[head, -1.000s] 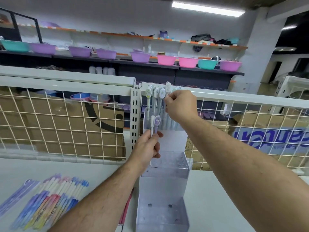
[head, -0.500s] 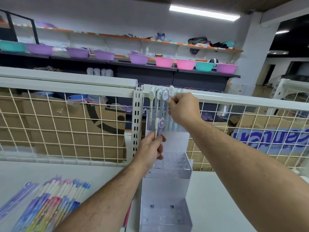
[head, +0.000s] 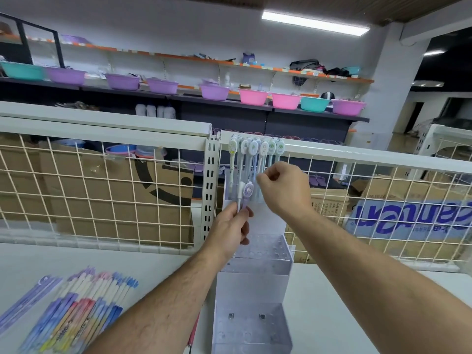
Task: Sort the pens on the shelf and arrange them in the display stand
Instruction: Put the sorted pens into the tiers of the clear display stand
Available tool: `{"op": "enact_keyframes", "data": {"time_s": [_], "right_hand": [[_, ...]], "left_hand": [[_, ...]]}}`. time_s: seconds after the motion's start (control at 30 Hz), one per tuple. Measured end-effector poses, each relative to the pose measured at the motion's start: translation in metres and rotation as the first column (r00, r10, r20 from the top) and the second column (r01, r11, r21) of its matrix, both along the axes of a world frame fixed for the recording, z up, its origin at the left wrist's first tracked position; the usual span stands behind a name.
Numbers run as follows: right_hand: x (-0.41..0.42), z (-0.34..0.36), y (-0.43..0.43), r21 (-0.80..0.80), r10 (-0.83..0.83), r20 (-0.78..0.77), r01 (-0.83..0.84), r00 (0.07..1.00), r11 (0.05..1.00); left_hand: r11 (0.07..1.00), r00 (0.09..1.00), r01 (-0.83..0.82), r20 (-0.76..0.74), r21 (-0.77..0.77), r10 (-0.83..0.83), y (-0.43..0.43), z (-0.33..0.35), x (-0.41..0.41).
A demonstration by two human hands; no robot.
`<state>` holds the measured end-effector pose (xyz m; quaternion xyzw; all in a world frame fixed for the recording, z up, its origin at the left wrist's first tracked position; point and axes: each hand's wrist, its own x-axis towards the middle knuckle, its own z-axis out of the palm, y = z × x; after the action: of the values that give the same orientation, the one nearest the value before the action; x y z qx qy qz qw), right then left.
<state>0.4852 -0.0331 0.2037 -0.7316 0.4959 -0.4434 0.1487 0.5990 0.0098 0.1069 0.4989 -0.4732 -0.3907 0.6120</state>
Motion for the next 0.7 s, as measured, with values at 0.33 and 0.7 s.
{"op": "enact_keyframes", "data": {"time_s": [0.33,0.7], "right_hand": [[0.005,-0.032,0.015,0.148,0.160,-0.055,-0.151,0.986,0.977],[0.015,-0.038,0.019,0.158,0.008,-0.032,-0.003,0.999,0.987]], "left_hand": [[0.999,0.996,0.034,-0.076,-0.041,-0.037,0.000,-0.002,0.000],[0.996,1.000,0.025,0.006,-0.086,-0.025,0.000,-0.003,0.000]]}}
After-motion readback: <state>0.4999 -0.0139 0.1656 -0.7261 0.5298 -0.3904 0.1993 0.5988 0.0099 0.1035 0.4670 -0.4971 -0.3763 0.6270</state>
